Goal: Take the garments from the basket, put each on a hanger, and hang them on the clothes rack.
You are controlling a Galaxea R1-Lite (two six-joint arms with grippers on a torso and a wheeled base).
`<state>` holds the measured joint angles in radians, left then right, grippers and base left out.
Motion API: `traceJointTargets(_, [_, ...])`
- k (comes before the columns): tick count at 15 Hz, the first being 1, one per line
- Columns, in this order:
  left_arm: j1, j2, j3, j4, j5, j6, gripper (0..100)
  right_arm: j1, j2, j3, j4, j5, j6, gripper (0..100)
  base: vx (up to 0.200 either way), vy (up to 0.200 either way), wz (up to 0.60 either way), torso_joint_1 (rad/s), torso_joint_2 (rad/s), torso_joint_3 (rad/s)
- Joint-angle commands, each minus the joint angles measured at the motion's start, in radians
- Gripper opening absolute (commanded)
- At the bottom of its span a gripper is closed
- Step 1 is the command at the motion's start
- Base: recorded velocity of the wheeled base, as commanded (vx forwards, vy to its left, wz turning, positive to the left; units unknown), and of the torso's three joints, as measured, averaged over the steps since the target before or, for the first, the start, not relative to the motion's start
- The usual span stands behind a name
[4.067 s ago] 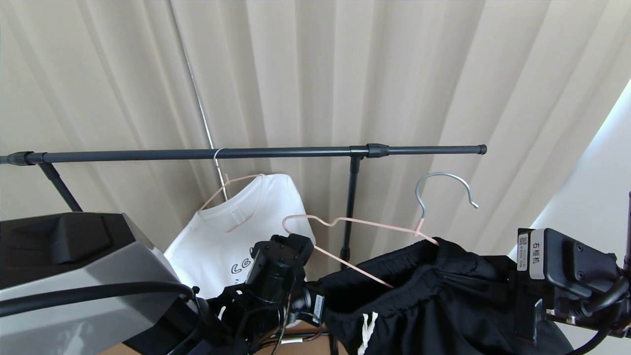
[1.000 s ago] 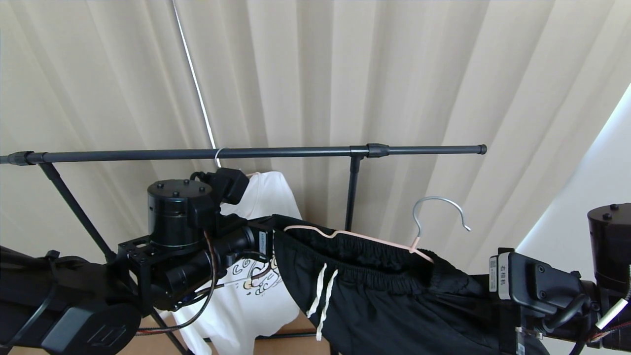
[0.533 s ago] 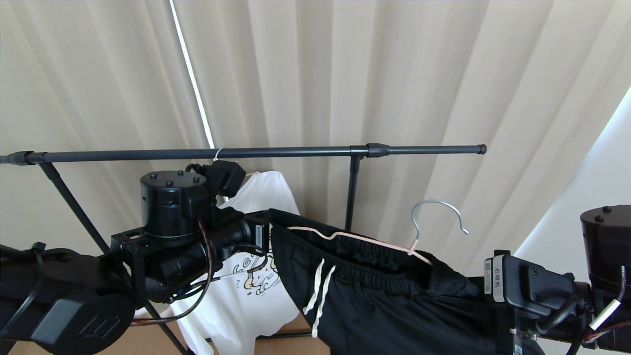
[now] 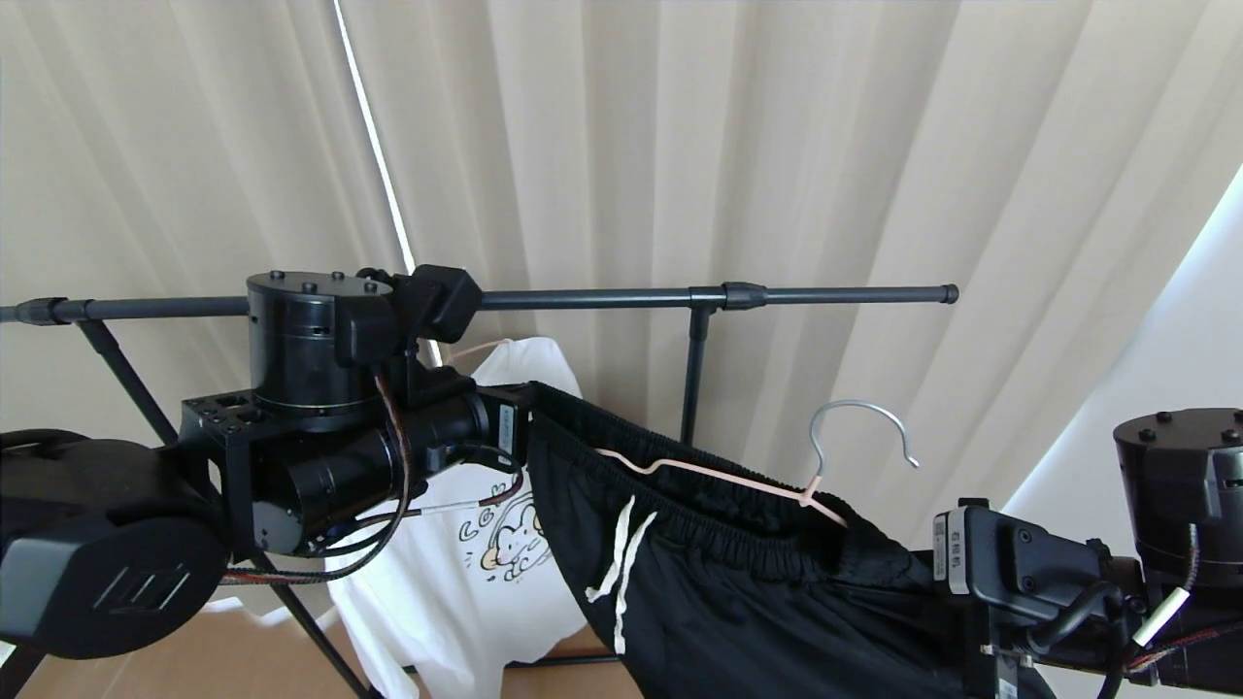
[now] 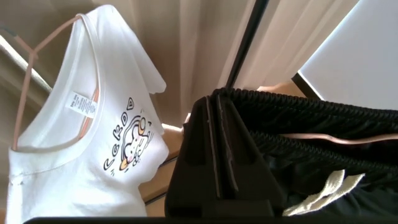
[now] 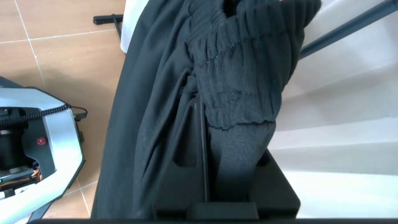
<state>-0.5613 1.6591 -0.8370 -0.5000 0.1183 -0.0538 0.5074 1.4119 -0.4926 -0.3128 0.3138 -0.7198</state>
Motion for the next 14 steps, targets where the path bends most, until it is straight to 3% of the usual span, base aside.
traceJointTargets(1, [-0.009,-0.032,-0.036,0.041,0.0,0.002,0,0.0,0.012,0.0,0.0,0.001,-0.004,0,0.0,0.0,0.0,0.0,0.0,0.0])
traceJointTargets(5, [-0.023,-0.075,-0.099,0.152,0.001,0.003,0,0.0,0.013,0.0,0.0,0.001,-0.007,0,0.0,0.0,0.0,0.0,0.0,0.0])
traceJointTargets(9, [-0.042,-0.082,-0.126,0.184,0.006,0.015,0,0.0,0.022,0.005,0.0,0.001,-0.009,0,0.0,0.0,0.0,0.0,0.0,0.0])
traceJointTargets(14, [-0.081,-0.124,-0.211,0.336,0.006,0.015,0,0.0,0.044,0.005,-0.002,-0.001,-0.009,0,0.0,0.0,0.0,0.0,0.0,0.0])
